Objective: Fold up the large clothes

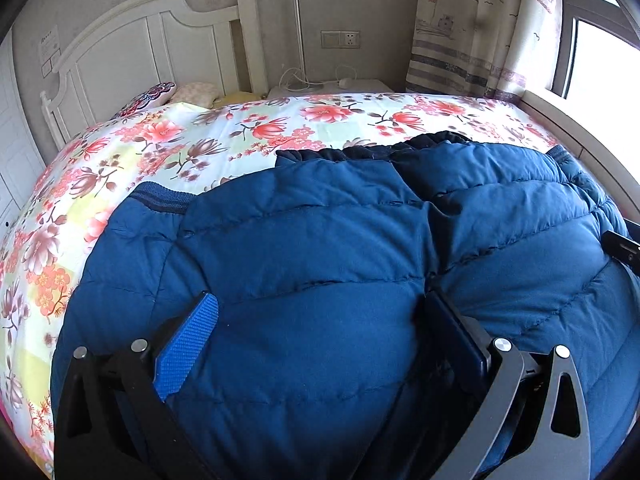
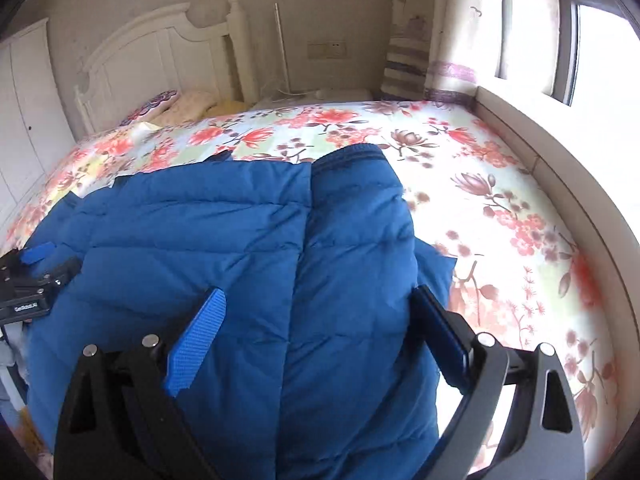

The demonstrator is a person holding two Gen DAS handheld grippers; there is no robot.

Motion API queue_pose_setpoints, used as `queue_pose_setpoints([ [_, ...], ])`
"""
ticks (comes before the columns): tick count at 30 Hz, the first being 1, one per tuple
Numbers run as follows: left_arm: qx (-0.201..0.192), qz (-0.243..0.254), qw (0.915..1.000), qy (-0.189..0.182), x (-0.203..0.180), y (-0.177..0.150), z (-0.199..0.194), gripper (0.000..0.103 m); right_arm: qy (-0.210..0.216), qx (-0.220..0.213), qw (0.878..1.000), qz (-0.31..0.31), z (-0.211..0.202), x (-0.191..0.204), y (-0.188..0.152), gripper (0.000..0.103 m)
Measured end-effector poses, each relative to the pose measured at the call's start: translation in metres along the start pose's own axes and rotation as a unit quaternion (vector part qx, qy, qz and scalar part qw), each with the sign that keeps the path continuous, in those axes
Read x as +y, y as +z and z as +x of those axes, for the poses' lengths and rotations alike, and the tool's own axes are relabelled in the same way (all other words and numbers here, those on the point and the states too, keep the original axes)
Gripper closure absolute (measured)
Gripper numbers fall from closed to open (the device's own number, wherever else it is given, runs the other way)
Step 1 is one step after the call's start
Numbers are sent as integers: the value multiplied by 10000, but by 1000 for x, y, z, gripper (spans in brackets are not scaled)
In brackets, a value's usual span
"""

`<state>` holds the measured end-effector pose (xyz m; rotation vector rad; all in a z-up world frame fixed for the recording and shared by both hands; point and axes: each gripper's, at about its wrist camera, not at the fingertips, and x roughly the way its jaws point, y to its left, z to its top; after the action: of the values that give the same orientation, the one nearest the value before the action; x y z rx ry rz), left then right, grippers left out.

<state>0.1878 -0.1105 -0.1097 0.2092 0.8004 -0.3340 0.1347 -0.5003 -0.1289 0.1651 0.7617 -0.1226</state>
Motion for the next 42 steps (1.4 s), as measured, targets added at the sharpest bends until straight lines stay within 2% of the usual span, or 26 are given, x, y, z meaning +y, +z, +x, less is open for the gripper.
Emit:
queue_pose_setpoints([
  [3, 2, 4, 10000, -3, 1, 1, 1, 4, -254, -80, 9994, -224, -2, 11, -1, 11],
  [6, 29, -24, 10000, -62, 1, 1, 1, 4, -59, -67, 9999, -47, -4, 4, -3, 11],
  [9, 48, -138, 9997, -210, 8, 2, -4, 4, -133, -243, 9996, -100, -13, 4, -5, 11],
  [11, -66, -351, 9992, -180, 17, 1, -20, 4, -286, -454, 9983, -241, -26, 11, -4, 11],
  [12, -236, -489, 9981, -277, 24, -2, -34, 4, -299, -560, 9975, -323, -34, 18, -4, 11],
  [14, -485, -472, 9972, -310, 35, -9, -61, 4, -22, -768, 9952, -605, -56, 36, -6, 10],
  [17, -534, -349, 9979, 76, 50, -28, -80, 4, 454, -813, 9872, -1296, -79, 77, -18, 10],
  [19, -367, -453, 9980, 228, 64, -43, -77, 4, 723, -696, 9799, -1723, -80, 102, -32, 8],
  [21, -31, -579, 9976, 369, 79, -64, -58, 4, 865, -278, 9736, -2094, -59, 126, -55, 7],
  [22, -215, -547, 9980, 252, 83, -73, -58, 4, 815, -271, 9745, -2072, -50, 129, -63, 5],
  [23, -422, -453, 9978, 240, 84, -80, -61, 4, 881, -461, 9759, -1944, -47, 127, -69, 4],
  [25, -338, -333, 9984, 305, 82, -80, -62, 4, 1014, -471, 9761, -1866, -50, 119, -72, 6],
  [28, -247, -346, 9989, 203, 88, -78, -60, 4, 768, -513, 9816, -1670, -71, 93, -75, 6],
  [30, -333, -356, 9987, 150, 89, -82, -60, 4, 488, -671, 9905, -1095, -91, 54, -85, 6],
  [32, -408, -331, 9985, 177, 88, -85, -60, 4, 550, -725, 9954, -288, -107, 11, -101, 6],
  [34, -395, -319, 9985, 212, 87, -85, -60, 4, 814, -792, 9902, 818, -126, -40, -130, 13],
  [35, -383, -317, 9985, 223, 86, -84, -60, 4, 1031, -782, 9834, 1275, -132, -59, -145, 17],
  [37, -388, -322, 9985, 232, 85, -85, -60, 4, 1441, -706, 9694, 1858, -138, -81, -169, 22],
  [39, -392, -309, 9985, 240, 85, -84, -60, 4, 1756, -816, 9572, 2150, -143, -91, -184, 23],
  [42, -388, -289, 9985, 245, 86, -84, -59, 4, 1938, -868, 9530, 2162, -138, -87, -181, 23],
])
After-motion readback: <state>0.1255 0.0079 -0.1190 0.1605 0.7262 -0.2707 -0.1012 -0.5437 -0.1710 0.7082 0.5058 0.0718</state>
